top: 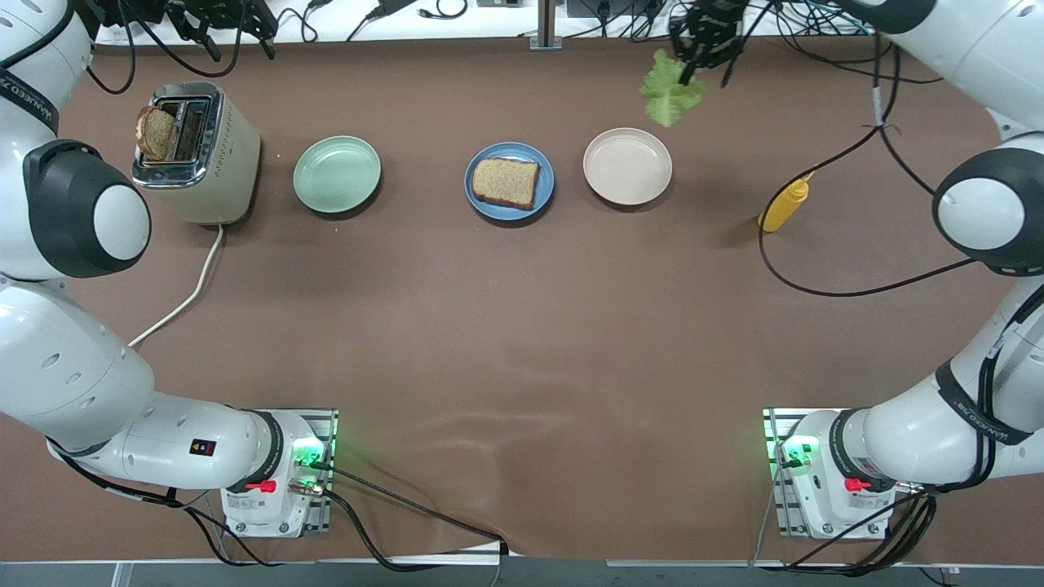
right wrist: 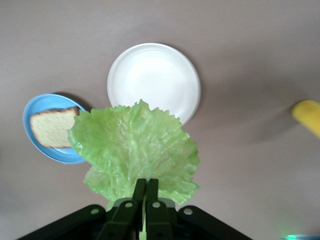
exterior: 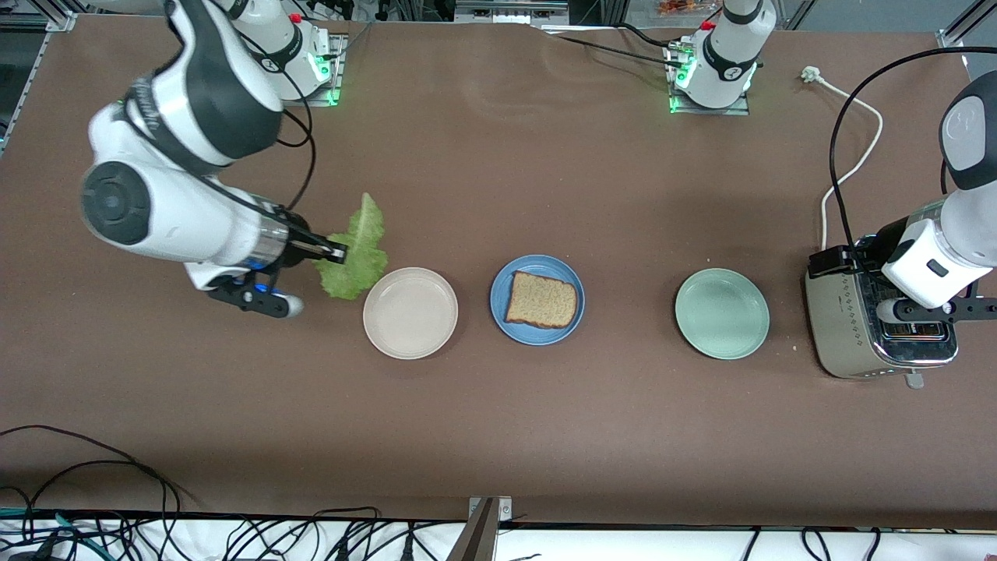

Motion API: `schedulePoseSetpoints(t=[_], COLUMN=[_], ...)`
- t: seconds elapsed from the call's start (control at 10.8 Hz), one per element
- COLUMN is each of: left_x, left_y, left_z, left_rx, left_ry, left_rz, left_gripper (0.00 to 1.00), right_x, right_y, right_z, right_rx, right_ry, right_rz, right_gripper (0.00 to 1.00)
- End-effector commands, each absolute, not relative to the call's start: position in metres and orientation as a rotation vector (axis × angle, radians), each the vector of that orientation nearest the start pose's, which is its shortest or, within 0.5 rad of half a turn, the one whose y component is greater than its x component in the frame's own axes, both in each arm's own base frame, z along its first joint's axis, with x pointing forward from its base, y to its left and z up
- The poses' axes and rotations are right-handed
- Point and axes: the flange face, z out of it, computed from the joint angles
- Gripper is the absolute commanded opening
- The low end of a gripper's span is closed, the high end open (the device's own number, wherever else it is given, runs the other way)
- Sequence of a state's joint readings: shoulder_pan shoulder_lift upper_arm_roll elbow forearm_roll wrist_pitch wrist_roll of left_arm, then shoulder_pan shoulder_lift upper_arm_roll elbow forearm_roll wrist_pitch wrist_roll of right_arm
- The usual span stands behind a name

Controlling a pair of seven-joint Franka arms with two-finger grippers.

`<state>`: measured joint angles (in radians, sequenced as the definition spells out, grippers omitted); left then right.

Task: Make sandwich in blue plate with both arms
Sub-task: 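Carry the lettuce leaf over the blue plate with the right gripper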

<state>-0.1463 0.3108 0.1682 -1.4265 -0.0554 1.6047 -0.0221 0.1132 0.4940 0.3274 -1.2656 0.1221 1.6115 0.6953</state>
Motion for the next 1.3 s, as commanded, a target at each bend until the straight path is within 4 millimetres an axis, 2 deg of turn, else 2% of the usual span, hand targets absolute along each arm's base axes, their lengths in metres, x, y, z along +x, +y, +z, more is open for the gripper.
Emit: schedulePoseSetpoints(t=[0.0,0.19,0.28,0.37,0.46,0.84,1.12,1.21], left_x=[0.637,0.637,0.637,0.637,0.637,0.634,0.634,0.633], left_y=[-0.006,-0.002,0.012,0.016,0.018,0.018,0.018,0.023], left_z=[0.519,0.520,0.520,0.520,0.521,0.525,0.525,0.526], left_rx=[-3.139,-3.137,-3.137,-3.138,-3.138,-3.137,-3.139,-3.138], left_ry=[-0.087,-0.087,-0.120,-0.127,-0.132,-0.132,-0.130,-0.141], left_rz=[0.203,0.200,0.201,0.198,0.196,0.203,0.203,0.203], left_gripper=[1.00,1.00,1.00,1.00,1.00,1.00,1.00,1.00], right_x=[0.631,0.632,0.630,0.626,0.630,0.621,0.603,0.601], right_y=[0.326,0.357,0.378,0.400,0.407,0.450,0.490,0.496], right_z=[0.453,0.431,0.419,0.408,0.398,0.365,0.329,0.320], right_rx=[-2.852,-2.802,-2.772,-2.742,-2.706,-2.623,-2.598,-2.585], right_ry=[0.549,0.634,0.673,0.708,0.746,0.805,0.787,0.802], right_rz=[0.324,0.281,0.258,0.232,0.210,0.159,0.134,0.133], right_gripper=[0.00,0.00,0.00,0.00,0.00,0.00,0.00,0.00])
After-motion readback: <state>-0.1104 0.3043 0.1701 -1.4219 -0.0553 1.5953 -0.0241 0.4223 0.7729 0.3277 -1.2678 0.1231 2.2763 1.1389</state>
